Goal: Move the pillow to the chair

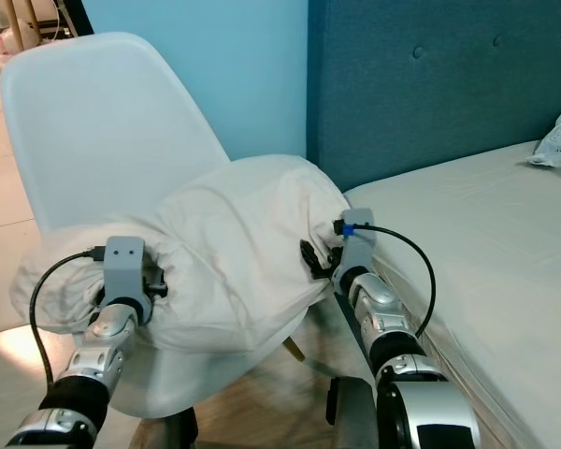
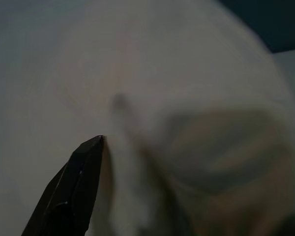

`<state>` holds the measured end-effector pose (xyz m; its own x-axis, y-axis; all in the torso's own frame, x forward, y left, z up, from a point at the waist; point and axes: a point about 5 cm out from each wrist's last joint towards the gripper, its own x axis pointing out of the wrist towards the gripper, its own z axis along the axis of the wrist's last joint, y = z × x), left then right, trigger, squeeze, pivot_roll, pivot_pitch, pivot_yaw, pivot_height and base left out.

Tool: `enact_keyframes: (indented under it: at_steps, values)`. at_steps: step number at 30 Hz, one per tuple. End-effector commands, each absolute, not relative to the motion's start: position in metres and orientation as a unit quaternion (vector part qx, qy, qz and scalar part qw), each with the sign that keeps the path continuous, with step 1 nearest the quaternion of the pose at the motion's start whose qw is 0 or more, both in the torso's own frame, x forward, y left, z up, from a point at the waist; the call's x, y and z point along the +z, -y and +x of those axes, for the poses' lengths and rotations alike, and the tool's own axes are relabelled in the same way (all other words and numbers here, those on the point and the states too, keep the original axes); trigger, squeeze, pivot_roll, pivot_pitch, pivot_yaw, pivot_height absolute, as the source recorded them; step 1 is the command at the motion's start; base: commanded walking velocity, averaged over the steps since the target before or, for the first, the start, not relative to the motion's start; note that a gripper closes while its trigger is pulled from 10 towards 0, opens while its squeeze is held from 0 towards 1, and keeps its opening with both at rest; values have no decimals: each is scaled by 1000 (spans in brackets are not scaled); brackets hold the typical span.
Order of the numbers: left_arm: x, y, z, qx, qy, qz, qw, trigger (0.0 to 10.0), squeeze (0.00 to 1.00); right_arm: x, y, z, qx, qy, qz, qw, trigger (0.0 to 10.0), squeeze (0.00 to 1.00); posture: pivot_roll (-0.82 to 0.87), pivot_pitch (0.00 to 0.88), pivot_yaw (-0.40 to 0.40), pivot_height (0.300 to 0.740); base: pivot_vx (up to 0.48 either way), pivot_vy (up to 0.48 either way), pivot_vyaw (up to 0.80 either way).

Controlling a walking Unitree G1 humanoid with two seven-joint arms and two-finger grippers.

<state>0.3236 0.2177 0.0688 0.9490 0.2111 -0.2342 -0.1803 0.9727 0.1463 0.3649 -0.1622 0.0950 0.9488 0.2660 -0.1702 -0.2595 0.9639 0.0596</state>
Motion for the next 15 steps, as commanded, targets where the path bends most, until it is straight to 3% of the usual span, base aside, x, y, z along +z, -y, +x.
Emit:
enact_keyframes:
  at_steps: [1, 2, 6, 7, 8, 9, 13, 14, 15]
  values:
    - [62, -237, 315, 128, -154, 84, 976, 10000, 1000, 92, 164, 363, 127, -93, 6, 988, 10000, 0, 30, 98, -14, 550, 0, 0, 0]
    - [63, -249, 312, 145, -159, 98, 972, 10000, 0, 94, 174, 363, 106, -90, 0, 990, 10000, 0, 29, 99, -14, 550, 0, 0, 0]
    - [75, -284, 304, 200, -152, 123, 960, 10000, 0, 102, 201, 364, 60, -78, 13, 995, 10000, 0, 30, 96, -13, 550, 0, 0, 0]
    - [79, -291, 303, 201, -142, 113, 963, 10000, 8, 103, 205, 364, 64, -75, 17, 995, 10000, 153, 27, 92, -12, 550, 0, 0, 0]
    - [79, -291, 303, 201, -142, 113, 963, 10000, 8, 103, 205, 364, 64, -75, 17, 995, 10000, 153, 27, 92, -12, 550, 0, 0, 0]
    - [87, -300, 303, 196, -125, 94, 968, 10000, 1000, 108, 210, 364, 70, -65, 35, 995, 10000, 1000, 25, 87, -10, 550, 0, 0, 0]
    - [97, -311, 304, 225, -118, 125, 959, 10000, 1000, 115, 218, 367, 36, -54, 7, 998, 10000, 1000, 23, 83, -10, 550, 0, 0, 0]
    - [101, -314, 304, 237, -110, 139, 955, 10000, 1000, 119, 220, 368, 22, -40, 5, 999, 10000, 839, 23, 83, -10, 550, 0, 0, 0]
    - [101, -314, 304, 237, -110, 139, 955, 10000, 1000, 119, 220, 368, 22, -40, 5, 999, 10000, 839, 23, 83, -10, 550, 0, 0, 0]
